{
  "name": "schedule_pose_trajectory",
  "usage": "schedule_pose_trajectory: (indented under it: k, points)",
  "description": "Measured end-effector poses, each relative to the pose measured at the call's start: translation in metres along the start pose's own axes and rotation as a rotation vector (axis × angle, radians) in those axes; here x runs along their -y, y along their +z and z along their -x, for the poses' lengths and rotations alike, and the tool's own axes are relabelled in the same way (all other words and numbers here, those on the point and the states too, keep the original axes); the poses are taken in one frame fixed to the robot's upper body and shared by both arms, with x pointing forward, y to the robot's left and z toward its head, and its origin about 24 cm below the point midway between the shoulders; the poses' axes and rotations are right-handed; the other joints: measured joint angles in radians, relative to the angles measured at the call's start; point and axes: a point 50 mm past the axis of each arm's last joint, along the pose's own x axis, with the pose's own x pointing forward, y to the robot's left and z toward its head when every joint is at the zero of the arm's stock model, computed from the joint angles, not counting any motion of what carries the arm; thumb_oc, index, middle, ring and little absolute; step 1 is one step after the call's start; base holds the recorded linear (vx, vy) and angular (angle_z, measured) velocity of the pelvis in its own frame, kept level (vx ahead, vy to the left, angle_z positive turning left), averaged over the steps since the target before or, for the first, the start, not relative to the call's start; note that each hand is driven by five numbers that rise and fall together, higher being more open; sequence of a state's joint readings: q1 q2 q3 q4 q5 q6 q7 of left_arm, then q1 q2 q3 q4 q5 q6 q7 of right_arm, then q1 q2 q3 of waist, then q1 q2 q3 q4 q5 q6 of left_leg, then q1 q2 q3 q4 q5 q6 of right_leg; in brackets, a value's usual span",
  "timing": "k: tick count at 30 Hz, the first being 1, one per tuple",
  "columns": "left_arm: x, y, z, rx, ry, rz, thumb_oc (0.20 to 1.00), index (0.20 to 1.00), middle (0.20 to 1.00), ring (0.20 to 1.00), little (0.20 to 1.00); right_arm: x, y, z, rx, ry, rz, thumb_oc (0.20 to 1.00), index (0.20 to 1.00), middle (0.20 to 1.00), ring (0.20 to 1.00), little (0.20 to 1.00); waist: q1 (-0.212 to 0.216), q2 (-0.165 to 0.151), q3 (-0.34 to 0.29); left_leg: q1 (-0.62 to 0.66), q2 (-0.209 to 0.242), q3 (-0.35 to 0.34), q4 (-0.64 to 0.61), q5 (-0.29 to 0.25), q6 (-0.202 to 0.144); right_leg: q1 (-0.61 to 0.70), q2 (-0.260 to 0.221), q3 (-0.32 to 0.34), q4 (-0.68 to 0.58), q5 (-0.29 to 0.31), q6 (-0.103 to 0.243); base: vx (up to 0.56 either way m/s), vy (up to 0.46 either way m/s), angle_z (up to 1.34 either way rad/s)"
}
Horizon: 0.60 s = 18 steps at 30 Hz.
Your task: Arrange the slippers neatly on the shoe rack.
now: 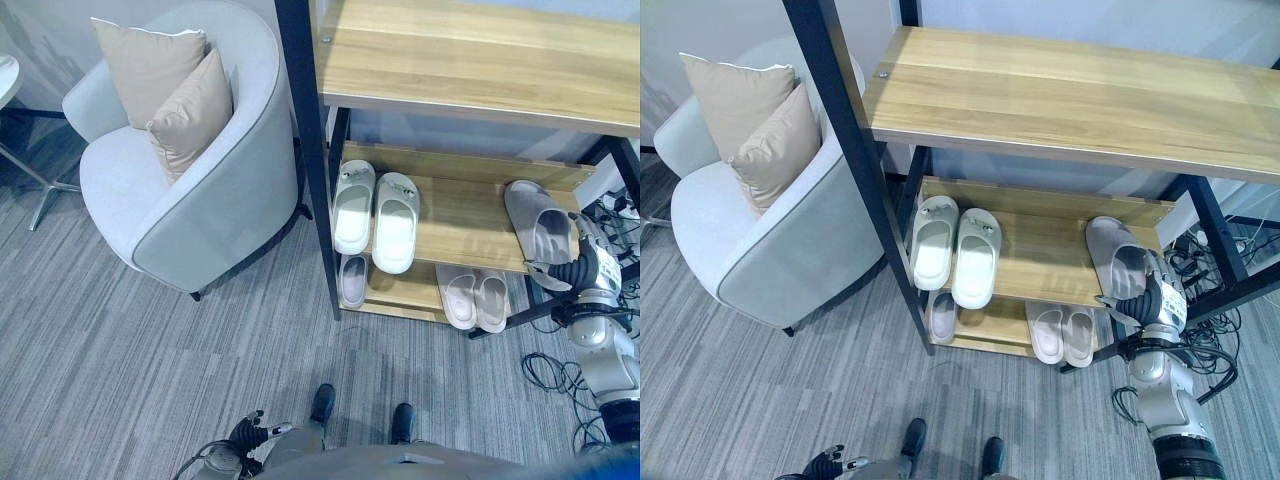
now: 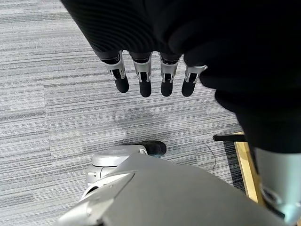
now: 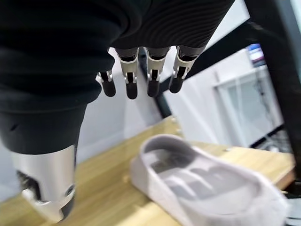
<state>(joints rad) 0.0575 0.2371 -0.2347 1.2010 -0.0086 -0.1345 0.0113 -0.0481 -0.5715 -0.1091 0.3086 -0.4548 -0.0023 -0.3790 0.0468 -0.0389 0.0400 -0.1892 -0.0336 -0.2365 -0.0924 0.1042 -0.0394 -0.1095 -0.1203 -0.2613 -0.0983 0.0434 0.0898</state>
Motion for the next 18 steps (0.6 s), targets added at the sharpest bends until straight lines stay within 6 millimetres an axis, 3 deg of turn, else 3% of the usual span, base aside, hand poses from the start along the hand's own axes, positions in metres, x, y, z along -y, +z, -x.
schedule_pose_trajectory:
  k: [8,15,18]
  points:
    - [0.003,0.002,0.0,0.011,0.004,0.006,1.0,1.0,1.0,1.0,1.0,0.003,-0.002,-0.015,-0.052,-0.035,-0.046,1.0,1.0,1.0,1.0,1.0,0.005,0.025,0.038,-0.018,-0.001,0.002,0.0,0.001,0.002,-0.019,-0.001,0.002,0.0,0.003,-0.004,0.02,-0.051,-0.01]
    - [0.01,0.004,-0.001,0.019,-0.006,0.014,1.0,1.0,1.0,1.0,1.0,0.029,0.001,-0.042,-0.067,-0.136,-0.056,1.0,1.0,1.0,1.0,1.0,0.019,0.065,0.074,-0.021,0.0,0.001,0.0,0.002,0.002,-0.021,0.0,0.001,0.0,0.004,-0.004,0.0,0.0,0.0]
    - [0.012,0.004,0.0,0.019,-0.01,-0.014,1.0,1.0,1.0,1.0,1.0,0.046,-0.016,-0.055,-0.165,-0.187,-0.019,1.0,1.0,1.0,1.0,1.0,0.026,0.073,0.098,-0.041,-0.001,0.0,0.0,0.004,0.002,-0.042,0.0,0.0,0.0,-0.002,0.0,0.0,0.0,0.0]
